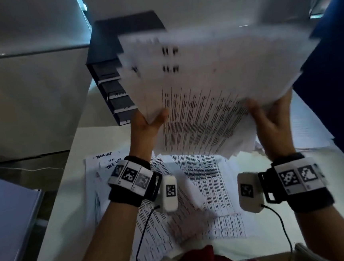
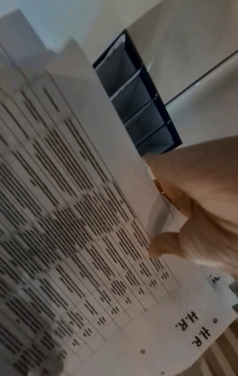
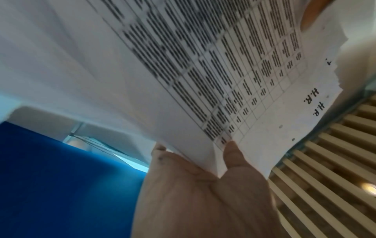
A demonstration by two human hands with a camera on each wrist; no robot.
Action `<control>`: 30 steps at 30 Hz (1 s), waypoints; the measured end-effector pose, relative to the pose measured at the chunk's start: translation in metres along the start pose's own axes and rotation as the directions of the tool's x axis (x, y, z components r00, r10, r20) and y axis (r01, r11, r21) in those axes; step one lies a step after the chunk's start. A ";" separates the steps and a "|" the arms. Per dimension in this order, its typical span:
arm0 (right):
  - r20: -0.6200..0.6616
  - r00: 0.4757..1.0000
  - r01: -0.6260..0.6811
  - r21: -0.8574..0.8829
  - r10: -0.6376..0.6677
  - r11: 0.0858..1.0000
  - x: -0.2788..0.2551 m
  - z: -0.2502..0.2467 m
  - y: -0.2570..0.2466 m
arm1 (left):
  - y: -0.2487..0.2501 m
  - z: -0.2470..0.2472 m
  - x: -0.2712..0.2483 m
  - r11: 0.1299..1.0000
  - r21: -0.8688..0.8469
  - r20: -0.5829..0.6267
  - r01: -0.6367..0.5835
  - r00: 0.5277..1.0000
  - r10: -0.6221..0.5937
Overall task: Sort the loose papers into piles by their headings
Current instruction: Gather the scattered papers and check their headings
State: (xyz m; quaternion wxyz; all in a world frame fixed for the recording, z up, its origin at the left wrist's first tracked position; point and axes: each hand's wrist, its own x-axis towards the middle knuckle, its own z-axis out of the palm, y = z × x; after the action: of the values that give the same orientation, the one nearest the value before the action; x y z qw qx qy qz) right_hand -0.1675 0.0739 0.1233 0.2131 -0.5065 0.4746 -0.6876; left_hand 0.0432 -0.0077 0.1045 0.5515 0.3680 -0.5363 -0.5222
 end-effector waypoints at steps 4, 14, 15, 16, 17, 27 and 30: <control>0.034 0.977 -0.210 0.000 0.210 0.978 -0.020 0.003 0.029 | -0.019 -0.006 -0.006 0.996 0.015 0.007 0.083 0.997 -0.083; -0.051 0.928 -0.372 -0.114 0.369 0.921 -0.022 0.017 0.068 | -0.041 -0.005 -0.007 0.978 0.086 -0.016 0.191 0.982 -0.190; -0.062 0.919 -0.394 -0.159 0.389 0.905 -0.025 0.019 0.072 | -0.043 -0.004 -0.010 0.972 0.102 -0.026 0.210 0.978 -0.208; -0.065 0.914 -0.405 -0.196 0.401 0.893 -0.026 0.020 0.076 | -0.045 -0.001 -0.011 0.969 0.119 -0.036 0.216 0.976 -0.213; -0.054 0.913 -0.406 -0.205 0.404 0.890 -0.026 0.021 0.076 | -0.044 0.002 -0.012 0.969 0.135 -0.042 0.209 0.978 -0.205; -0.078 0.898 -0.437 -0.271 0.433 0.857 -0.015 -0.047 0.087 | -0.013 0.065 0.044 0.979 0.002 -0.195 0.205 0.960 -0.201; -0.160 0.876 -0.482 -0.216 0.456 0.849 -0.010 -0.084 0.090 | -0.022 0.097 0.062 0.969 -0.050 -0.186 0.243 0.951 -0.249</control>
State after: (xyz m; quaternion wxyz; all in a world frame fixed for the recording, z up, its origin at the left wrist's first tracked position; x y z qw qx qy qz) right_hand -0.2558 0.0768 0.0370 0.2845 -0.3618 0.6766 -0.5748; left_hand -0.0623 -0.0566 0.1111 0.5359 0.4729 -0.4239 -0.5563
